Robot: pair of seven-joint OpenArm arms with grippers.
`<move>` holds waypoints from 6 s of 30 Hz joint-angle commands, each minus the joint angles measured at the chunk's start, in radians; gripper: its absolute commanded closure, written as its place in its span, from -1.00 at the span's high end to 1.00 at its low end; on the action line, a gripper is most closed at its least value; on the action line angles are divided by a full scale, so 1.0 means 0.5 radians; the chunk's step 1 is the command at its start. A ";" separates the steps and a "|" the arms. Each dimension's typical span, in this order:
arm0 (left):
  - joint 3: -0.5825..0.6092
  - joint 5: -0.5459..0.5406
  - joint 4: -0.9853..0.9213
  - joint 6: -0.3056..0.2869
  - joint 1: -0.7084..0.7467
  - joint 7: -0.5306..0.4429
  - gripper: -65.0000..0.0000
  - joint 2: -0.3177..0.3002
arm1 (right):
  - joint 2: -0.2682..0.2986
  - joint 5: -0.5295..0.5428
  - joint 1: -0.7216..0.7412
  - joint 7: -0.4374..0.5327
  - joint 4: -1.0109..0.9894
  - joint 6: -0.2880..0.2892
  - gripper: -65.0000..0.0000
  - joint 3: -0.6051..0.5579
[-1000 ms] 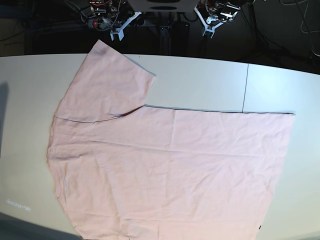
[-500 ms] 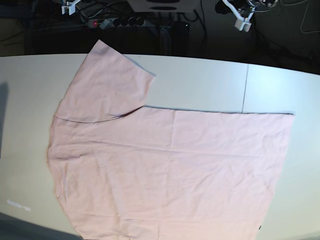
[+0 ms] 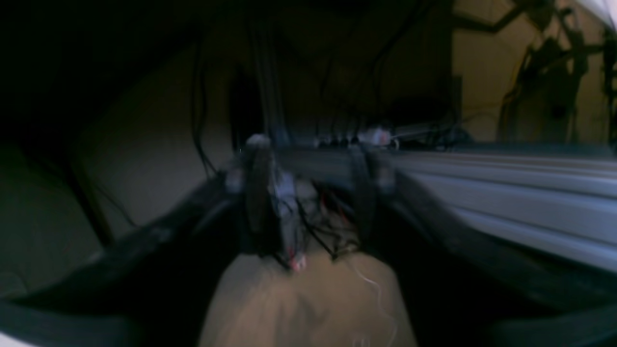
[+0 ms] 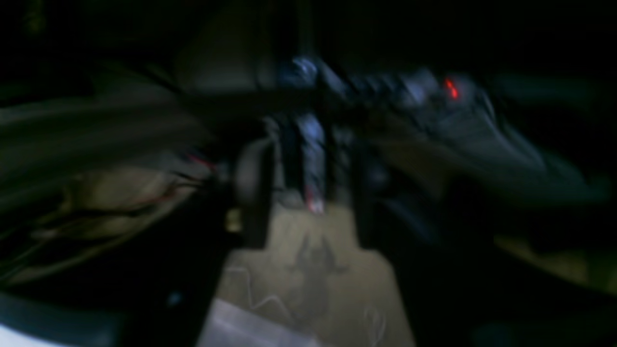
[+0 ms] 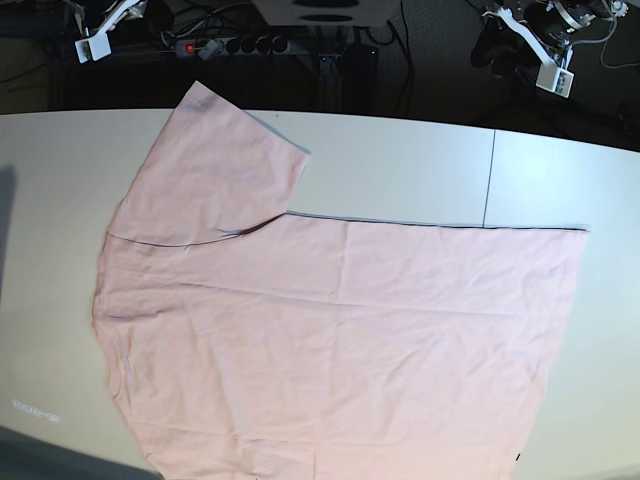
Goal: Fold the T-shirt properly
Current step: 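Move both grippers out from rest toward the pink T-shirt, then grasp the shirt's sleeve with the right gripper and hem corner with the left, then lift the grasped edges and fold them across the shirt body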
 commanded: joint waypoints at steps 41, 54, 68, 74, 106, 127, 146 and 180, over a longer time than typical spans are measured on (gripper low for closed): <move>-0.297 -0.529 0.458 -0.033 -0.233 0.436 0.06 -0.346 | -0.312 0.555 0.826 -0.410 -0.343 0.164 0.23 -0.187; -0.225 -0.529 -0.518 -0.005 -1.076 0.437 0.06 -0.608 | -0.310 0.480 0.909 -0.401 -0.343 0.164 0.23 -0.187; 0.475 -0.633 -1.815 -0.008 -2.172 0.685 0.06 -0.829 | -0.295 0.446 0.910 -0.401 -0.343 0.164 0.23 -0.187; 0.698 -0.634 -2.152 -0.006 -2.478 0.790 0.06 -0.820 | -0.294 0.445 0.909 -0.402 -0.343 0.164 0.23 -0.187; 1.121 -0.552 -2.184 0.031 -2.644 0.970 0.06 -0.689 | -0.294 0.445 0.937 -0.462 -0.343 0.164 0.22 -0.187; 1.121 -0.729 -2.184 -0.033 -2.644 0.771 -1.00 -0.706 | -0.295 0.286 0.938 -0.431 -0.341 0.164 -1.00 -0.187; 1.013 -1.484 -2.033 -0.033 -2.673 1.435 -1.00 -0.973 | -0.253 0.716 0.938 -0.762 0.037 0.167 -1.00 0.072; 1.014 -1.286 -1.906 -0.033 -3.127 1.231 -1.00 -0.790 | 0.590 0.608 2.644 -0.768 -0.562 0.171 -1.00 -0.645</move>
